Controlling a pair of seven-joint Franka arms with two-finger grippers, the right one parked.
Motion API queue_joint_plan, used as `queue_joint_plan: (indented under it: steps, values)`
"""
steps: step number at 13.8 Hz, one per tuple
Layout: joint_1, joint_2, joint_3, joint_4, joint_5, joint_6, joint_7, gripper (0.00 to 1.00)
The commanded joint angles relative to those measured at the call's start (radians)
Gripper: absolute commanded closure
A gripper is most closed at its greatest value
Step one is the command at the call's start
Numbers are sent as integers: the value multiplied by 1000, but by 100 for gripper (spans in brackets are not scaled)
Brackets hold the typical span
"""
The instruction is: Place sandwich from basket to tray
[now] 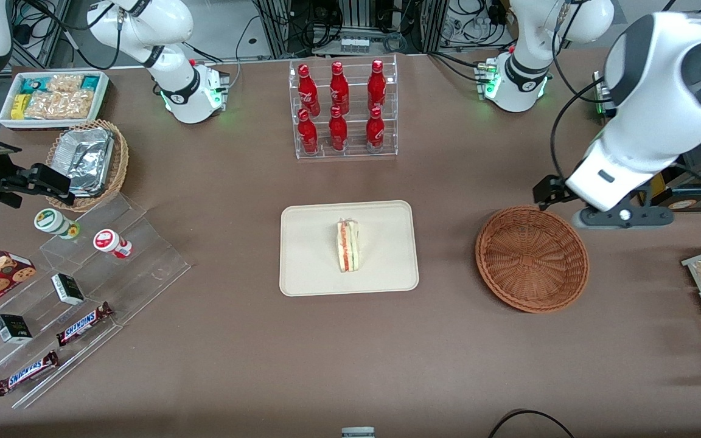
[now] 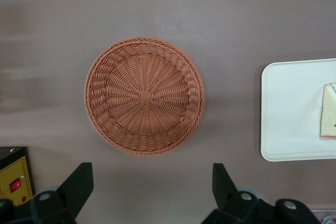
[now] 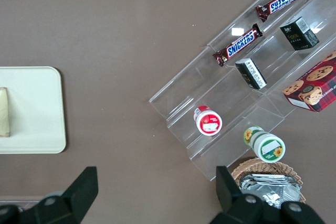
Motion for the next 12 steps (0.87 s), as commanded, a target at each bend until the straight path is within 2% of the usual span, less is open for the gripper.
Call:
queue_joint_plan:
  steps: [1,3,4,5,8,10,11,12]
  values:
    - [-17,-76,38,-30,-12,-44,40,0]
    - [-14,-95,64,-27,-14,-58,76,0]
    - [21,-93,53,-27,-11,-60,82,0]
    - [117,-89,-12,-24,-15,-60,82,0]
    - [396,-98,-320,-28,-14,-64,84,0]
    - [629,-107,-539,-28,-14,-75,96,0]
    - [720,-107,-613,-27,-14,-78,128,0]
    - [736,-103,-628,-24,-14,-80,139,0]
